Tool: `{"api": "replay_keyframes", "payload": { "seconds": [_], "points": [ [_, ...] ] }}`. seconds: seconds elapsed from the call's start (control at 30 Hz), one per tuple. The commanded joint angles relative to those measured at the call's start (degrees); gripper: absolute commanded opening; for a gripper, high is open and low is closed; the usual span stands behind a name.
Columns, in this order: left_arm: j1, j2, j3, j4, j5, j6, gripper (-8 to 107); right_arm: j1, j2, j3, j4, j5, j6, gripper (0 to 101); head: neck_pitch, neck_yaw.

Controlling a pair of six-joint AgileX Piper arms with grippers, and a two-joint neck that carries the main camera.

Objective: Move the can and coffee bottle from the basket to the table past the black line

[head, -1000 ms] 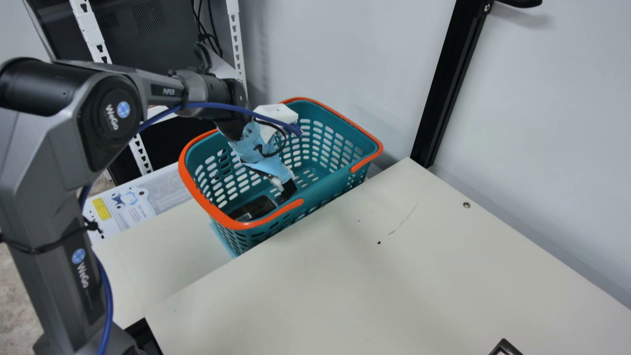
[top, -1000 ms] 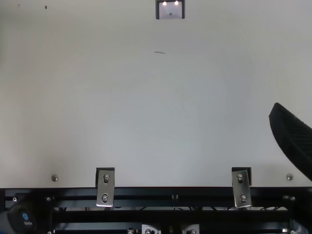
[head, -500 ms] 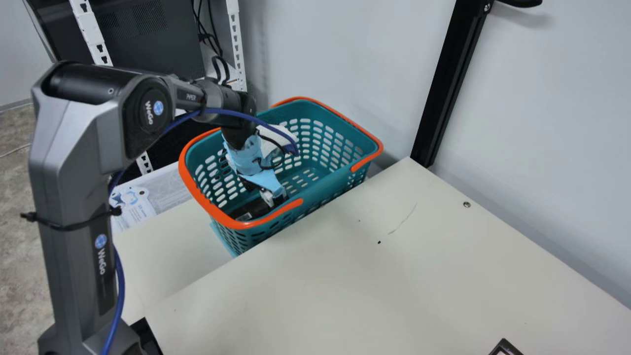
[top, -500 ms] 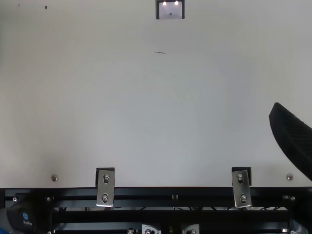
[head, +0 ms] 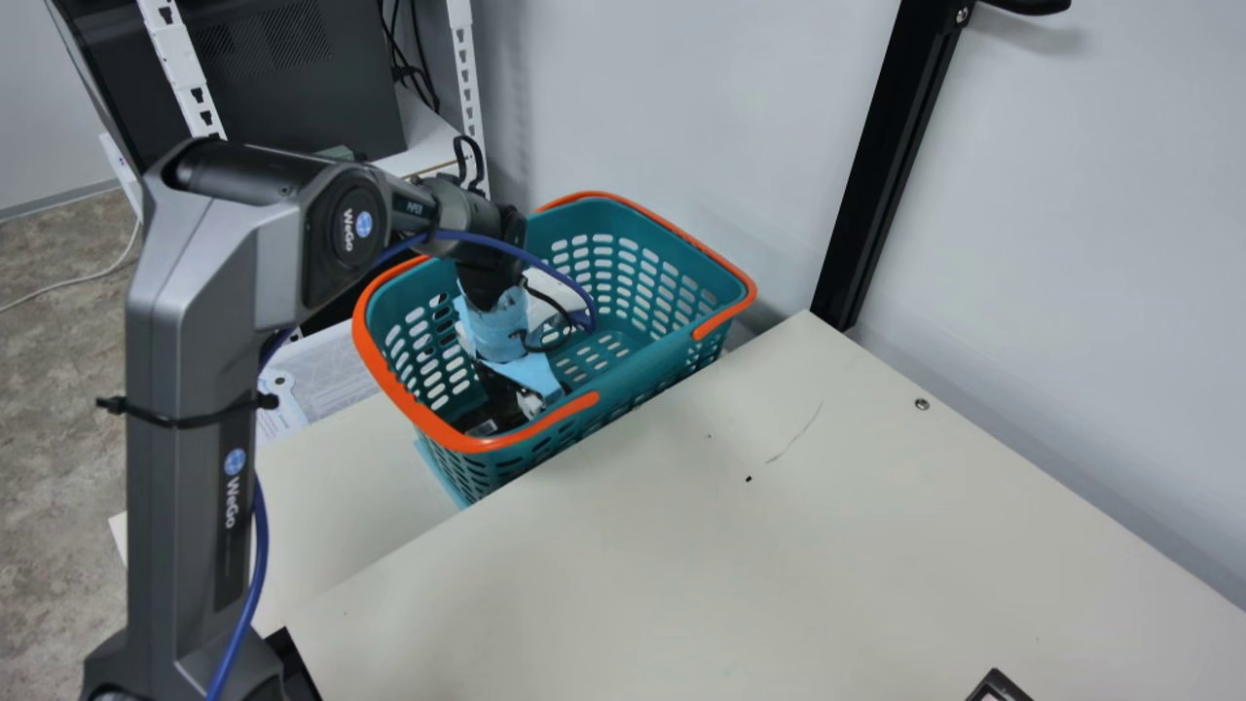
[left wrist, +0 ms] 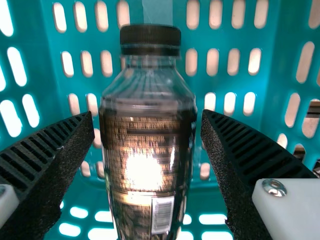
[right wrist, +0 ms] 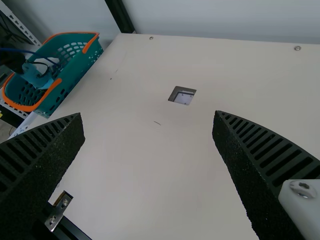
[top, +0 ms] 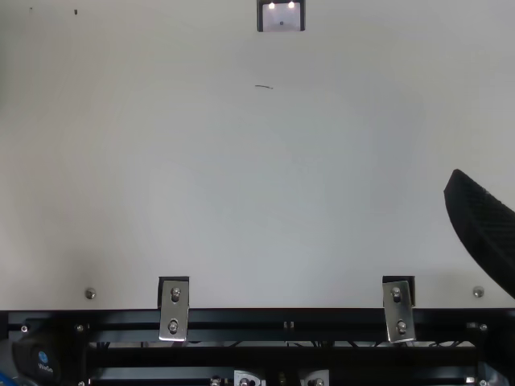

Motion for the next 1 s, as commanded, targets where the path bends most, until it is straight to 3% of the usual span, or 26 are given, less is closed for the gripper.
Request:
{"api": "replay_keyframes", "payload": {
  "seconds": [0.0,0.07,0.1,0.13,0.47,0.7,0.97],
  "points": [
    [-0.3,0.7,-0.6,0.1,0.4,-0.1,90,0.0,0.0,0.0,0.0,0.0,0.0,101,-1.8,0.9],
    [-0.5,1.2,-1.2,0.3,0.7,-0.3,90,0.0,0.0,0.0,0.0,0.0,0.0,101,-1.8,0.9],
    [-0.6,1.3,-1.4,0.4,0.8,-0.3,45,0.0,0.0,0.0,0.0,0.0,0.0,101,-1.8,0.9],
    [-0.7,1.5,-1.5,0.5,0.9,-0.4,10,0.0,0.0,0.0,0.0,0.0,0.0,101,-1.8,0.9],
    [-1.5,-1.4,-1.0,0.4,-1.6,0.2,10,0.0,0.0,0.0,0.0,0.0,0.0,101,-1.8,0.9],
    [-2.0,-8.0,0.7,-1.4,-6.0,1.7,10,0.0,0.0,0.0,0.0,0.0,0.0,101,-1.8,0.9],
    [-2.7,-17.9,3.1,-7.9,-10.0,5.5,10,0.0,0.0,0.0,0.0,0.0,0.0,101,-1.8,0.9]
  ]
}}
